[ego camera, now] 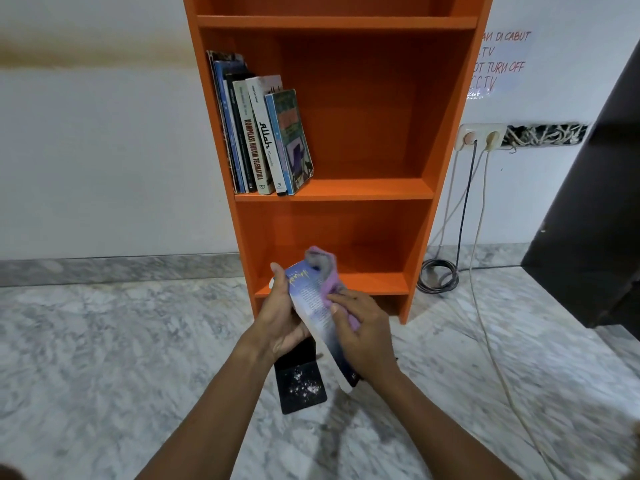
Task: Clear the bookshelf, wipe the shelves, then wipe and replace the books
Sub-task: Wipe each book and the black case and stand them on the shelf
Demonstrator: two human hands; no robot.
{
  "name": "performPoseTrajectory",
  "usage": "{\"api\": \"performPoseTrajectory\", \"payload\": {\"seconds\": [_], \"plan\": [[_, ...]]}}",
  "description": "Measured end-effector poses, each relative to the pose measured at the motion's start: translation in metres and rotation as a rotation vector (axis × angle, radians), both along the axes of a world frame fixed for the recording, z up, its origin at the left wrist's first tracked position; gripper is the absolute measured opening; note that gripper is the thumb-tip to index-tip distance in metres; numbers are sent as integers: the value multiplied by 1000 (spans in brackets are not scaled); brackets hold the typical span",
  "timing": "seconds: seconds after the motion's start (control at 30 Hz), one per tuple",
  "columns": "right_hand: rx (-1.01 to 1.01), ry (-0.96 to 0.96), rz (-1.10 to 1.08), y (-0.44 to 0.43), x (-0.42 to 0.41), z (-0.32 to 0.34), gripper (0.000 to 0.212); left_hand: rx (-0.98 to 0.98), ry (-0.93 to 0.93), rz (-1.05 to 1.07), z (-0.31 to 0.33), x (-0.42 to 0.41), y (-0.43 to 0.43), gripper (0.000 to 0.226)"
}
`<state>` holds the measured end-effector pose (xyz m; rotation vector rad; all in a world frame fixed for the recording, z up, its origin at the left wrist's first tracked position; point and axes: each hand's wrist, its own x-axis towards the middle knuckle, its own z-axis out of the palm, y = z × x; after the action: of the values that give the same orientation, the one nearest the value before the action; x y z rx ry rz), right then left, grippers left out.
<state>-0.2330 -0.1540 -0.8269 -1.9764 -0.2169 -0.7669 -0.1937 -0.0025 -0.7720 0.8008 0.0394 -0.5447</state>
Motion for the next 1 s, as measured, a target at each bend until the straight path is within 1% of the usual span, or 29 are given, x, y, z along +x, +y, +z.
{"api": "performPoseTrajectory", "payload": {"seconds": [0.1, 0.13, 0.17, 0.2, 0.23, 0.3, 0.37, 0.4, 0.47, 0.5, 0.57, 0.63, 0.67, 0.7, 0.73, 0.8, 0.87, 0.9, 0.97, 1.0], "plan": [[237, 310, -104, -18, 7, -11, 24, 107, -42, -37, 3, -3, -2, 93], [277, 370, -141, -20, 8, -12, 23, 153, -53, -55, 3, -4, -5, 92], [303, 375, -179, -19, 10, -12, 23, 208, -76, -83, 2, -5, -8, 91], [311, 326, -218, -14, 10, -9, 23, 246, -91, -109, 4, -10, -12, 89], [299, 238, -240, -6, 9, -4, 25, 280, -108, -125, 4, -11, -16, 87], [216, 79, -200, 9, 9, 12, 35, 340, -164, -140, 10, -17, -24, 84], [83, 16, -151, 17, 11, 30, 38, 381, -180, -94, 12, -21, -30, 85], [25, -2, -143, 17, 13, 35, 37, 350, -163, -48, 13, -23, -31, 86], [-9, -15, -128, 10, 20, 39, 37, 224, -122, -43, 13, -23, -31, 90], [3, 19, -123, 4, 23, 40, 37, 180, -104, -47, 13, -22, -29, 87], [49, 176, -119, -11, 26, 38, 35, 122, -96, -10, 13, -18, -24, 87], [112, 309, -108, -24, 25, 28, 22, 68, -97, 43, 16, -11, -15, 91], [143, 322, -87, -30, 22, 21, 26, 49, -97, 74, 20, -8, -9, 91], [175, 324, -60, -35, 18, 14, 37, 56, -98, 109, 22, -3, -3, 90], [247, 338, -14, -40, 13, 8, 44, 55, -94, 137, 24, 1, 4, 88], [498, 421, 139, -48, 7, 4, 46, 57, -92, 161, 24, 9, 15, 88], [772, 562, 344, -56, 5, 8, 43, 50, -92, 175, 24, 12, 19, 89], [848, 612, 415, -61, 6, 9, 44, 26, -97, 178, 24, 12, 19, 89], [904, 649, 480, -69, 5, 13, 48, 8, -101, 157, 24, 11, 19, 87], [889, 648, 473, -71, 3, 18, 48, 56, -113, 134, 24, 11, 19, 83]]}}
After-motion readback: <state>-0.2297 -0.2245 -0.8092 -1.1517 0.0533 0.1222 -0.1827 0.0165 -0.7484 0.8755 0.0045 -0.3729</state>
